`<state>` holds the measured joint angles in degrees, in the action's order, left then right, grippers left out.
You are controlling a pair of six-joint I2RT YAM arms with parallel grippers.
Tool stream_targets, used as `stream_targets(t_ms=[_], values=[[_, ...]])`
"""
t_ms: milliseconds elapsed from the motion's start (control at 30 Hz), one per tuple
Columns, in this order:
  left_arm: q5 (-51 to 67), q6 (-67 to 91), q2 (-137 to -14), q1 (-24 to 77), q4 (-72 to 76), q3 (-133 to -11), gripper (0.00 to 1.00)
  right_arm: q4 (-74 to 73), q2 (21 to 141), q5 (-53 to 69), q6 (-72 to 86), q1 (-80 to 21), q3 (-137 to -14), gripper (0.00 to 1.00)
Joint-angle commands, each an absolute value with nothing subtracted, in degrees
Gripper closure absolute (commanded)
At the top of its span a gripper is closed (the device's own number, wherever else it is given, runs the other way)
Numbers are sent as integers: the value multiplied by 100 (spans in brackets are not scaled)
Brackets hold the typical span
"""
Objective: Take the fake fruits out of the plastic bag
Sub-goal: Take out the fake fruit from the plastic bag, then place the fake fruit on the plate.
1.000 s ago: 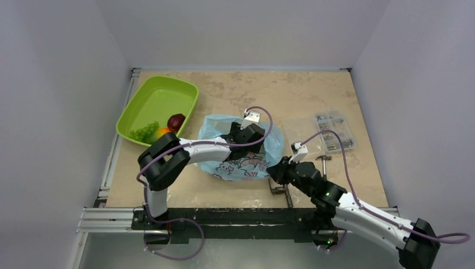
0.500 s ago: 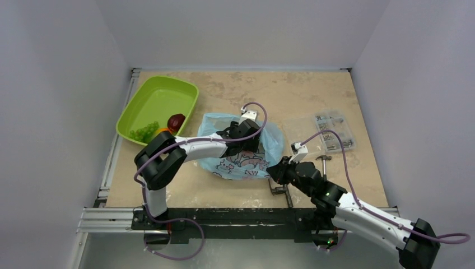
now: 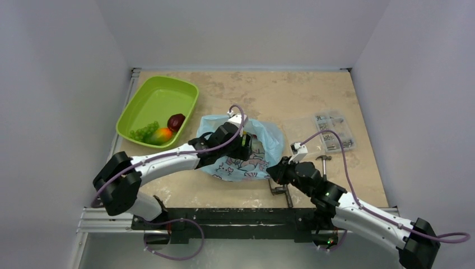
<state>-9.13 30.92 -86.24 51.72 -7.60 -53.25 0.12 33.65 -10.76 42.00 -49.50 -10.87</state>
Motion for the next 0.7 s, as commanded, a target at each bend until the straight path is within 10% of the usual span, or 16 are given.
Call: stream_targets(t_ms=[0, 267, 667], values=[[-604, 3137, -7948, 5161, -746, -5127, 100, 168, 3350, -1068, 4171, -4983, -1112, 89], [-1009, 2952, -6580, 4844, -1449, -5183, 100, 180, 3386, -1065, 4166, -4983, -1117, 89], [-626, 2728, -5502, 1514, -2746, -5725, 97, 171, 3334, -1045, 4166, -4982, -1107, 89]])
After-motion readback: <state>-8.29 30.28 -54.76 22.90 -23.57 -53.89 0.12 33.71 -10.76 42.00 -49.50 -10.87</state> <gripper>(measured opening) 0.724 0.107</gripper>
